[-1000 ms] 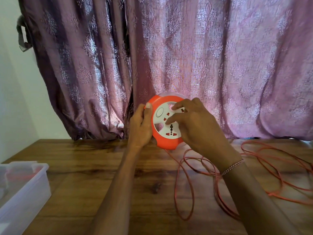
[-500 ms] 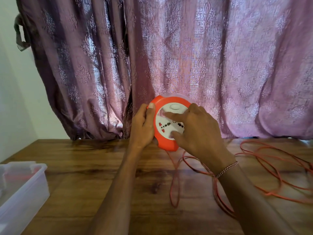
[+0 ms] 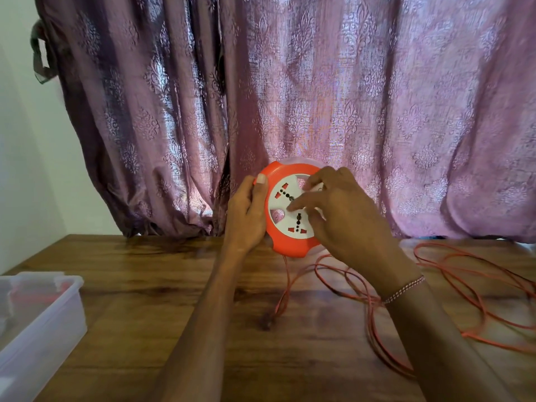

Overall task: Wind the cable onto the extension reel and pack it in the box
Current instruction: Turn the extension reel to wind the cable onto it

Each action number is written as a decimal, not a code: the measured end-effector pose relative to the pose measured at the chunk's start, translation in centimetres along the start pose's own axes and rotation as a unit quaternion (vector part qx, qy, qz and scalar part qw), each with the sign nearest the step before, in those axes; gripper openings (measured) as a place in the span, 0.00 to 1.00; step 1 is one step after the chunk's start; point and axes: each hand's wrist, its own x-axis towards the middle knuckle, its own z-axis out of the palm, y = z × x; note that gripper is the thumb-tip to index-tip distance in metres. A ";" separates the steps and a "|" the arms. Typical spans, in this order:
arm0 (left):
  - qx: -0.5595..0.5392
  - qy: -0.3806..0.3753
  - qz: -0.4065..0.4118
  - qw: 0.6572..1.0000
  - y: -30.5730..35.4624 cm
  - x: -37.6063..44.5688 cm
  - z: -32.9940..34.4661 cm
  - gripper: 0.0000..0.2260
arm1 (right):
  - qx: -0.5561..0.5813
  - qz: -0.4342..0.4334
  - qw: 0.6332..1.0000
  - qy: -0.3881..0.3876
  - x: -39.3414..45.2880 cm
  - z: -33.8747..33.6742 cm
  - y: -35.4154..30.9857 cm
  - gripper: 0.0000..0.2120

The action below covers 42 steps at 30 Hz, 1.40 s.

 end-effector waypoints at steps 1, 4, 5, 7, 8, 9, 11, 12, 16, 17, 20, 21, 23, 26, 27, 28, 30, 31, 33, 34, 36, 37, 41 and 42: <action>0.000 0.000 0.000 1.000 0.0 0.0 0.0 0.17 | -0.010 -0.020 0.999 -0.026 -0.1 0.0 -0.1 0.21; 0.010 0.004 -0.002 1.000 0.1 0.0 0.0 0.16 | -0.043 -0.024 0.997 -0.057 -0.3 0.2 -0.6 0.28; 0.009 0.005 -0.004 1.000 0.1 0.0 0.0 0.16 | -0.045 -0.023 0.998 -0.050 -0.3 0.3 -0.7 0.28; 0.006 0.008 -0.005 1.000 0.2 0.0 0.0 0.16 | -0.054 -0.017 0.998 -0.040 -0.4 0.3 -0.8 0.28; 0.008 0.008 -0.004 1.000 0.2 0.0 0.0 0.16 | -0.062 -0.016 0.997 -0.035 -0.4 0.4 -0.8 0.28; 0.014 0.007 -0.001 1.000 0.2 -0.1 0.0 0.16 | -0.069 -0.014 0.997 -0.028 -0.3 0.4 -0.8 0.28; 0.023 0.007 0.003 1.000 0.2 -0.1 0.1 0.16 | -0.069 -0.004 0.998 -0.013 -0.4 0.7 -0.7 0.27; 0.026 0.008 0.005 1.000 0.2 -0.1 0.1 0.16 | -0.063 0.003 0.998 -0.006 -0.5 0.9 -0.7 0.27; 0.020 0.009 0.007 1.000 0.3 -0.1 0.0 0.17 | -0.054 0.065 0.996 0.004 -0.6 1.3 -1.0 0.29; 0.017 0.009 0.006 1.000 0.3 0.0 0.0 0.16 | -0.039 0.089 0.995 0.012 -0.5 1.4 -1.0 0.29; 0.018 0.008 0.000 1.000 0.4 0.0 0.0 0.16 | 0.008 0.107 0.993 0.056 -0.3 1.4 -0.9 0.25; 0.021 0.009 -0.001 1.000 0.4 0.0 0.1 0.16 | 0.010 0.100 0.993 0.066 -0.3 1.3 -0.9 0.22; 0.025 0.012 -0.002 1.000 0.4 -0.1 0.1 0.16 | -0.001 0.081 0.995 0.058 -0.3 1.1 -0.6 0.20; 0.017 0.010 -0.001 1.000 0.2 0.0 0.0 0.17 | 0.000 0.033 0.999 0.026 0.1 0.6 0.0 0.15; 0.013 0.010 0.004 1.000 0.2 0.0 0.0 0.17 | 0.004 0.005 1.000 0.017 0.2 0.4 0.2 0.15; 0.006 0.011 0.007 1.000 0.3 0.0 0.0 0.17 | 0.004 -0.024 1.000 0.001 0.2 0.2 0.4 0.16; -0.001 0.009 0.008 1.000 0.3 0.0 0.0 0.18 | -0.005 -0.059 0.997 -0.045 0.2 0.2 0.4 0.21; -0.001 0.009 0.006 1.000 0.3 0.0 0.0 0.19 | -0.014 -0.060 0.996 -0.060 0.2 0.2 0.3 0.23; -0.003 0.010 0.001 1.000 0.2 0.0 0.1 0.17 | -0.043 -0.054 0.996 -0.061 0.0 0.2 0.1 0.24; -0.004 0.012 0.000 1.000 0.2 0.0 0.0 0.15 | -0.058 -0.053 0.995 -0.054 -0.1 0.3 0.0 0.25; 0.001 0.013 0.000 1.000 0.2 0.1 0.0 0.14 | -0.078 -0.056 0.995 -0.034 -0.2 0.4 0.0 0.24; 0.005 0.012 0.002 1.000 0.2 0.1 0.1 0.14 | -0.082 -0.056 0.995 -0.023 -0.2 0.4 0.0 0.23; 0.005 0.013 0.010 1.000 0.1 0.1 -0.1 0.17 | -0.090 -0.033 0.995 -0.001 -0.4 0.8 0.1 0.22; 0.001 0.014 0.010 1.000 0.0 0.1 -0.1 0.19 | -0.086 -0.010 0.996 0.001 -0.4 1.0 0.1 0.23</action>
